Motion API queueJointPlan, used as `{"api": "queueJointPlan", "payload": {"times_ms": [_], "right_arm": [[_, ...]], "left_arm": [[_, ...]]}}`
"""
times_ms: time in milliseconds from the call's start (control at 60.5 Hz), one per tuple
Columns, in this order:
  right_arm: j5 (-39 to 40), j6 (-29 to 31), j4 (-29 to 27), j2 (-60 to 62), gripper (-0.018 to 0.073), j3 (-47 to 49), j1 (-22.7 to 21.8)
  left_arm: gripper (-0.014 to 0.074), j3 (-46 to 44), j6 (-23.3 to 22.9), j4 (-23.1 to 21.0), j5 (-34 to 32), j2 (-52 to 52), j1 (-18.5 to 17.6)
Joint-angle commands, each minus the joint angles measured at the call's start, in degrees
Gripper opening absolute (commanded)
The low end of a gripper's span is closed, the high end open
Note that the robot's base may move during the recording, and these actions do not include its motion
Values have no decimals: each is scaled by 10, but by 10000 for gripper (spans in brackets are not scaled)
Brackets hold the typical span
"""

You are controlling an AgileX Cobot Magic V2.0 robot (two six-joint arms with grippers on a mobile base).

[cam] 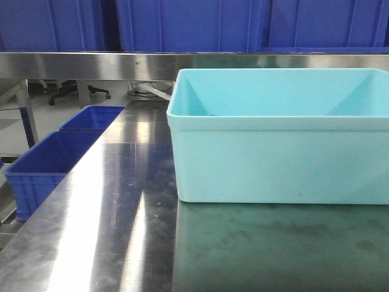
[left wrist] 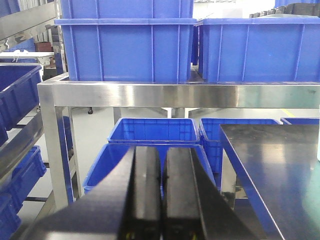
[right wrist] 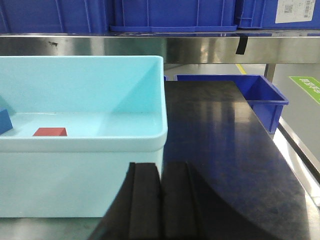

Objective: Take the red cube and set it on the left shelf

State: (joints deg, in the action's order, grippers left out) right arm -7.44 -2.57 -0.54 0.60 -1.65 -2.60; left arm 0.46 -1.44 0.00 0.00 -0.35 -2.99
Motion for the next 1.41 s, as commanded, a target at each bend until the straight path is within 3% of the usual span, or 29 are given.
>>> {"api": "queueJointPlan", "payload": {"times_ms": [0,1091,1389], "right_arm": [[55,3,-1,12,22,9,-3],[66,4,2,12,22,9,-3],[128,3,-4,-2,22,19,-2]], "left_arm": [[102,14,0,0,-47,-9,0],[102,14,0,0,-47,-9,0],[102,14,0,0,-47,-9,0]]}}
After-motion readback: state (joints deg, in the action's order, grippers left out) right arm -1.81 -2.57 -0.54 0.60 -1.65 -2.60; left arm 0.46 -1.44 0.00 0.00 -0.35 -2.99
